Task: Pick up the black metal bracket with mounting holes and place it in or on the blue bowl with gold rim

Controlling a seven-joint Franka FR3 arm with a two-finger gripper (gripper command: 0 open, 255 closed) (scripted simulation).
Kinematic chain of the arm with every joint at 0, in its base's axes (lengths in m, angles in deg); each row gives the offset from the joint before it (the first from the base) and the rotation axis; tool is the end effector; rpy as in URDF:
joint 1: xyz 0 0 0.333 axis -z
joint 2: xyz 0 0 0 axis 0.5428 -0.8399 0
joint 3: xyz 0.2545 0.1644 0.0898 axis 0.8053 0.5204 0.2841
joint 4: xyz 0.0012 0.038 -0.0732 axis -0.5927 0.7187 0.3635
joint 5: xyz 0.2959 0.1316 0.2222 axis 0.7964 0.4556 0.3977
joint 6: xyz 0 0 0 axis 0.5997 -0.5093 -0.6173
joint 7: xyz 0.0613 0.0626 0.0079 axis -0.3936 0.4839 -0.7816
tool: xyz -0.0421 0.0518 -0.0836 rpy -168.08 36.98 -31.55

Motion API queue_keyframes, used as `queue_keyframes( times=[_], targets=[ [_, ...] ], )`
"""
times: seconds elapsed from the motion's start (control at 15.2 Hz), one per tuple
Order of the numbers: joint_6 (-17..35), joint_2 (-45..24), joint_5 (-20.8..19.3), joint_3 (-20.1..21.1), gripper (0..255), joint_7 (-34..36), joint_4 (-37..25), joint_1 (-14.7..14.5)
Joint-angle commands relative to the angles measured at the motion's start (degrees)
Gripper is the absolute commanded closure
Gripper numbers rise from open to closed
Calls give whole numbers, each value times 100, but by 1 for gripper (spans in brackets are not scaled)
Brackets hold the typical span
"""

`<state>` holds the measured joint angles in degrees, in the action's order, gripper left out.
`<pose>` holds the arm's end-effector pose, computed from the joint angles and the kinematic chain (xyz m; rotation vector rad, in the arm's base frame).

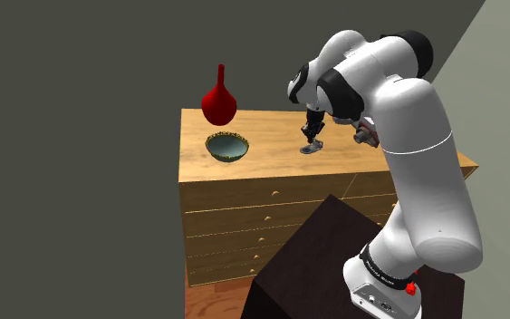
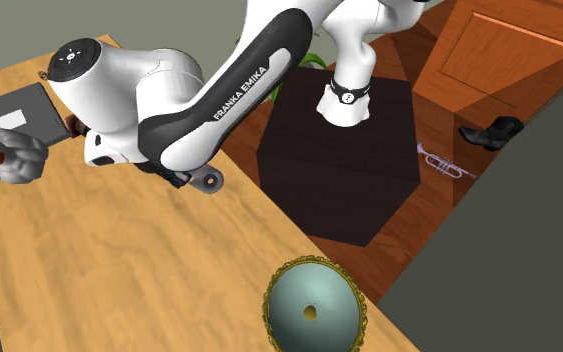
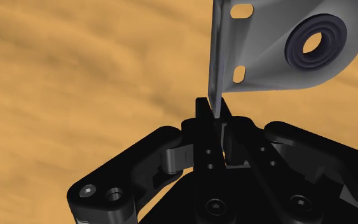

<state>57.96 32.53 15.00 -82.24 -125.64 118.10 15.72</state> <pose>0.4838 -0.3683 0.2657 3.0333 -0.4232 -0.1874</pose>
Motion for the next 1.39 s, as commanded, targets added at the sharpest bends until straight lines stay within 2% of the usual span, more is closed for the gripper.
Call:
queue_keyframes(
  times=[0.0, 1.32],
  targets=[
    [-96, 92, -90, -108, 255, 37, -6, -76],
    [-1124, 810, -866, -1009, 255, 369, -432, -665]
  ],
)
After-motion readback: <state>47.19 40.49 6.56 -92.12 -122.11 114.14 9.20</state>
